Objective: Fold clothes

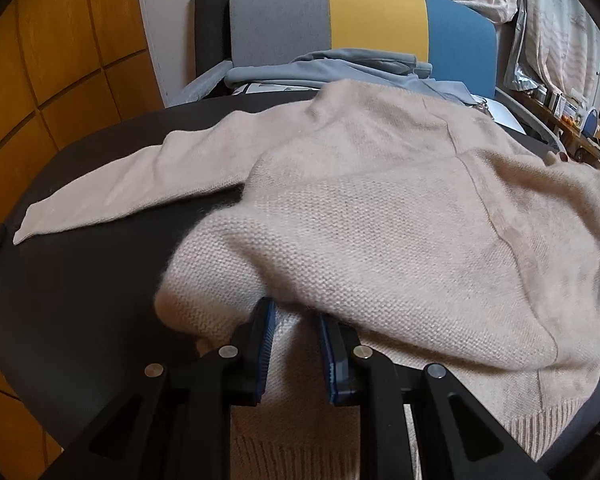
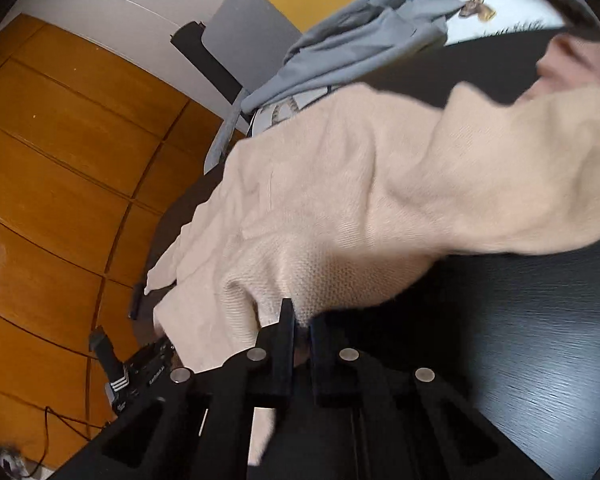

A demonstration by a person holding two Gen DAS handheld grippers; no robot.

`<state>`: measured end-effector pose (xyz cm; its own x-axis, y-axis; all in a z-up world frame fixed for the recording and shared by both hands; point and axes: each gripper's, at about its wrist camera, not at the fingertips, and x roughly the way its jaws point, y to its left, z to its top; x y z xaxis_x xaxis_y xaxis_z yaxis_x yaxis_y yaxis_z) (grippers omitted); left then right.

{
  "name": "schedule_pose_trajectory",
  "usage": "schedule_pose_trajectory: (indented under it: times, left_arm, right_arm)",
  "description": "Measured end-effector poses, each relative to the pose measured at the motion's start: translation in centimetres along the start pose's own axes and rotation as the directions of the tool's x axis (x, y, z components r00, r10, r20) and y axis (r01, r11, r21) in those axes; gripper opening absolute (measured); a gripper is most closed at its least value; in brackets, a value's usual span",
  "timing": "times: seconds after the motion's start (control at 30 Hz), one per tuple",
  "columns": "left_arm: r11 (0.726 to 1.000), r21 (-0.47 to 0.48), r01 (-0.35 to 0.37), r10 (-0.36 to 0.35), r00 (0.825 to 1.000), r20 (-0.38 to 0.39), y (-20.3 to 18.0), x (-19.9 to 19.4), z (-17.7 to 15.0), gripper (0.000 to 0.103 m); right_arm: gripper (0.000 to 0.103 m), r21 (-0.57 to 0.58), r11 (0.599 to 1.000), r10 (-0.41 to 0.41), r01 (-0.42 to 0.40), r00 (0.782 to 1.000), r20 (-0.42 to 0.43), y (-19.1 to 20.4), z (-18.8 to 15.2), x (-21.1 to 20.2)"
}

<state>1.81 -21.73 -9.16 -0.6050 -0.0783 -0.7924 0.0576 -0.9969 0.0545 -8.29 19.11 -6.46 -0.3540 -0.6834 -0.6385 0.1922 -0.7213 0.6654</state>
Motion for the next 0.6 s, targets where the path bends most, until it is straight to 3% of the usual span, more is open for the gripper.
schedule_pose_trajectory:
  times: [0.33, 0.47, 0.6]
  left_arm:
    - [1.0, 0.016, -0.014, 0.014, 1.0, -0.02, 0.1, 0.0, -0.1, 0.02]
    - [0.998, 0.045, -0.037, 0.038, 0.999, -0.026, -0.3, 0.4, 0.1, 0.021]
    - [0.996, 0.066, -0.057, 0.059, 0.998, -0.024, -0.4, 0.7, 0.3, 0.021]
  right_arm:
    - [0.007, 0.062, 0.995, -0.08, 0.081, 0.997, -0.013, -2.6, -0.9, -4.2]
    - [0.007, 0.058, 0.992, -0.119, 0.116, 0.992, 0.046, -2.5, -0.4, -5.8]
    - [0.007, 0.07, 0.989, -0.136, 0.132, 0.99, 0.049, -2.5, -0.4, -3.3]
